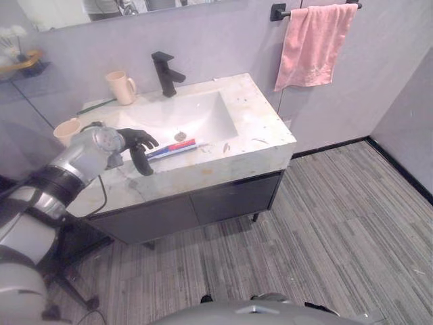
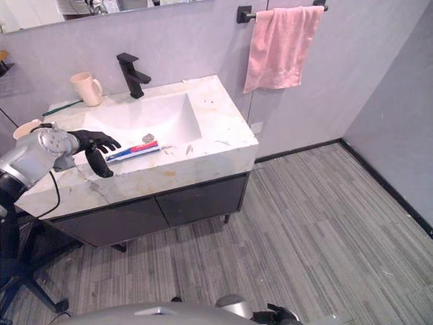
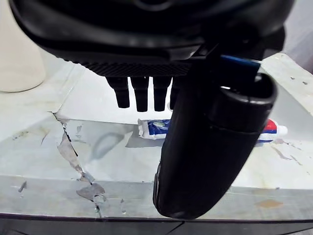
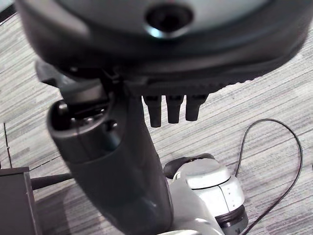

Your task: Organize the bathroom.

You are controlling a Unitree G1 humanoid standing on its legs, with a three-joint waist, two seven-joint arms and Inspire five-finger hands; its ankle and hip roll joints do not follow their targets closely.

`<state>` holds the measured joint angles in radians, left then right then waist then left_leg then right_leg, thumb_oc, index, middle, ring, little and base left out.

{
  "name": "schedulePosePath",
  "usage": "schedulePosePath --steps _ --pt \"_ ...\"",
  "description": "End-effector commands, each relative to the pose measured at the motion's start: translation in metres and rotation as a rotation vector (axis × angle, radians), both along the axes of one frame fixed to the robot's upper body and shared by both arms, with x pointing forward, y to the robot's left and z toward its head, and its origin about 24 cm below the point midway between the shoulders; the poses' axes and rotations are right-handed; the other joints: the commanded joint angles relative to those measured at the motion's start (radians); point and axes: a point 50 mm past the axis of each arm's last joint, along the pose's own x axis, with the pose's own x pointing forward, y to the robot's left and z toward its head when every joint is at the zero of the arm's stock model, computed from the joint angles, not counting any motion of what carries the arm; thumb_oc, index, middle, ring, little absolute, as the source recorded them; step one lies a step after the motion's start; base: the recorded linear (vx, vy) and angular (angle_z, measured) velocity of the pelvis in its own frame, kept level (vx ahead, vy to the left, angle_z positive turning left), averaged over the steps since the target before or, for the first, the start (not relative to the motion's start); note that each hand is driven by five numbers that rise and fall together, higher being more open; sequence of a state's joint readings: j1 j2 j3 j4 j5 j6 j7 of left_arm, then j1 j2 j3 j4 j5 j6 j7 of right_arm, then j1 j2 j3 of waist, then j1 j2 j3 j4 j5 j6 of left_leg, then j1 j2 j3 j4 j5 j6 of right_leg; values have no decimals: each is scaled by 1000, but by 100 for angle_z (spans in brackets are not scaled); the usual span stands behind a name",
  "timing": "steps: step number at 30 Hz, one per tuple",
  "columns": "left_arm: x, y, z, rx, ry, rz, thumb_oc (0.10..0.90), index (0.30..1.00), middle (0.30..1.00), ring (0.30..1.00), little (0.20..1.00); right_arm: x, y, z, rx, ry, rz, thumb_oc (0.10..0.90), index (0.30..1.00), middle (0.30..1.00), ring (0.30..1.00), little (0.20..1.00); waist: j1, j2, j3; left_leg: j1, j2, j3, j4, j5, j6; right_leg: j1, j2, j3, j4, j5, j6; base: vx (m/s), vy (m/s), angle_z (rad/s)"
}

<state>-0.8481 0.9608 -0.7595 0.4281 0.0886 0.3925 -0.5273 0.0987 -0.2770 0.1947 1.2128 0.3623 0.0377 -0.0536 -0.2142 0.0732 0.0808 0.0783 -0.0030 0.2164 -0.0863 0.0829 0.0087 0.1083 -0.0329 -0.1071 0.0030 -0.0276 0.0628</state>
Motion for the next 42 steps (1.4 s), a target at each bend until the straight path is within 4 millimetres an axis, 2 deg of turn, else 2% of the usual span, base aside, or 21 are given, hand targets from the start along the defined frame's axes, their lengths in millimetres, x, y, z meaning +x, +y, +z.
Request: schedulePosePath --steps 1,5,9,18,31,32,36,42 --pt "5 36 48 7 -204 134 463 394 394 394 394 3 -26 9 -71 -21 13 800 900 900 900 900 -18 62 -7 38 2 -84 26 -123 -6 -67 -7 -101 194 -165 84 0 0 0" --pt "4 36 38 8 -184 133 458 387 387 387 387 2 -29 10 -75 -25 2 800 900 900 900 900 -23 62 -3 37 -1 -82 30 -127 -4 -70 -11 -99 200 -168 84 17 10 -5" --pt "3 36 29 9 -169 133 400 300 300 300 300 1 -32 11 -75 -37 -32 800 900 900 900 900 -27 63 1 34 -3 -80 32 -129 -3 -76 -13 -98 207 -172 84 0 0 0" --pt "0 35 20 -15 -167 142 400 300 300 300 300 3 -39 13 -88 -50 -38 800 900 900 900 900 -28 65 7 29 -6 -78 40 -132 -4 -81 -16 -101 213 -178 81 0 0 0" --pt "-1 34 27 -226 -271 189 400 300 300 300 300 9 -45 18 -117 -118 -110 800 900 900 900 900 -11 50 -1 29 2 -83 45 -127 -12 -63 -10 -110 194 -172 75 -5 -4 0" --pt "-1 33 30 -306 -310 208 400 300 300 300 300 14 -48 20 -132 -162 -159 800 900 900 900 900 -8 46 -1 31 4 -85 43 -124 -13 -61 -7 -109 190 -168 74 0 0 0" --pt "-3 32 37 -414 -387 229 400 300 300 300 300 22 -56 26 -164 -251 -240 800 900 900 900 900 -6 38 0 30 9 -86 45 -120 -16 -58 -3 -106 184 -162 71 -44 -20 -1" --pt "-8 32 59 -631 -560 255 400 300 300 300 300 43 -79 50 -305 -454 -397 800 900 900 900 900 -6 9 1 27 20 -85 49 -109 -23 -54 8 -95 172 -145 65 -66 -15 -1"
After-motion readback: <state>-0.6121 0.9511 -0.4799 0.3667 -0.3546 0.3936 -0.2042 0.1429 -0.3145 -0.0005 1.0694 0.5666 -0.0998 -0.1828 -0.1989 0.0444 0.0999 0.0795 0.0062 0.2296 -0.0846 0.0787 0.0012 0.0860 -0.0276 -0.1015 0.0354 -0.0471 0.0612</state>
